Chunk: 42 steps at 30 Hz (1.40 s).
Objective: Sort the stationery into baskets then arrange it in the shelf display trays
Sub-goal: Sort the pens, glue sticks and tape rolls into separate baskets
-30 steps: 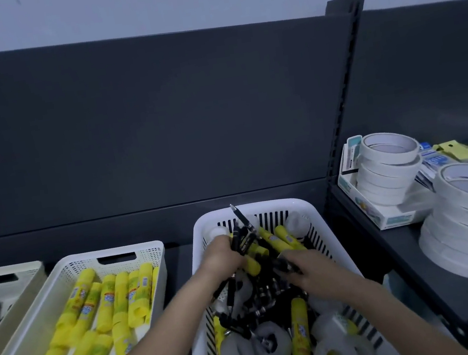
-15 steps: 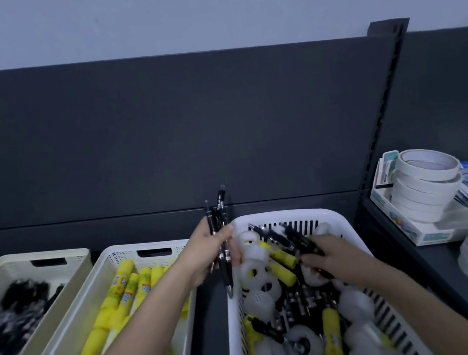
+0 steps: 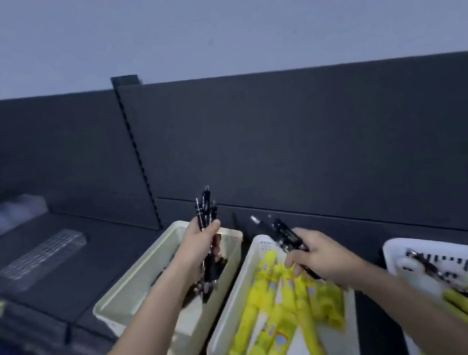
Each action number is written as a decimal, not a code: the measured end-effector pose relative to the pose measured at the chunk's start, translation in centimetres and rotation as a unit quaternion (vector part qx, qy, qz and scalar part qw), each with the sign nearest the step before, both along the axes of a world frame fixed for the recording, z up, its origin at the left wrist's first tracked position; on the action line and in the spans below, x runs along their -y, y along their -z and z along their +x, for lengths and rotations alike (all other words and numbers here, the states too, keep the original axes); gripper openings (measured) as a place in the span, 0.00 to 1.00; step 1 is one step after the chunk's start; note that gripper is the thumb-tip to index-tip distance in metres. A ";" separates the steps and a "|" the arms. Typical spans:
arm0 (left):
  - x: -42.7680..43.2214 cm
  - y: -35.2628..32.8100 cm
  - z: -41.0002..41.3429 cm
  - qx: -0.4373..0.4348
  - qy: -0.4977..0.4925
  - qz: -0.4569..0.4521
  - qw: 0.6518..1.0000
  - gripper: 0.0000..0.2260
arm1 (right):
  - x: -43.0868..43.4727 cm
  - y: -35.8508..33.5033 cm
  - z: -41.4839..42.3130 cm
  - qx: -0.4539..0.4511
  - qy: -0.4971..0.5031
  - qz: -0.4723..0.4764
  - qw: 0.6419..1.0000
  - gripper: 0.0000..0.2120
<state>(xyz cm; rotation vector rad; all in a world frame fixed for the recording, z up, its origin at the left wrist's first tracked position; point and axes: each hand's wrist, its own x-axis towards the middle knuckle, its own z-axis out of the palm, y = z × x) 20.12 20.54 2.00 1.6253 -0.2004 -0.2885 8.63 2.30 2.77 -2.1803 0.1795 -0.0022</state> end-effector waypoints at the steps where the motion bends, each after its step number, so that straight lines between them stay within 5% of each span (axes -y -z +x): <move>1: -1.9 0.1 1.3 0.005 -0.009 0.038 0.999 0.07 | -1.6 0.5 1.9 0.008 -0.036 -0.092 0.995 0.05; 5: -8.0 1.0 6.3 0.042 0.006 0.194 0.980 0.03 | -7.2 2.0 8.2 0.079 -0.176 -0.380 0.905 0.15; 11: -9.4 3.9 9.7 0.057 0.077 0.337 0.937 0.13 | -11.1 5.0 14.1 0.053 -0.262 -0.502 0.823 0.23; 15: -8.8 5.3 9.8 0.028 0.059 0.365 0.929 0.21 | -10.7 5.5 14.0 0.008 -0.261 -0.471 0.843 0.26; 20: -7.0 3.7 8.2 0.123 0.036 0.365 0.922 0.12 | -6.9 4.5 10.7 0.043 -0.182 -0.398 0.898 0.22; 27: 1.4 2.5 2.6 0.224 0.146 0.294 0.917 0.06 | 1.7 3.7 2.5 0.006 -0.011 -0.368 0.930 0.20; 42: 22.3 3.6 -13.3 0.291 0.349 0.269 0.849 0.08 | 18.9 4.4 -19.6 -0.148 0.211 -0.315 0.914 0.18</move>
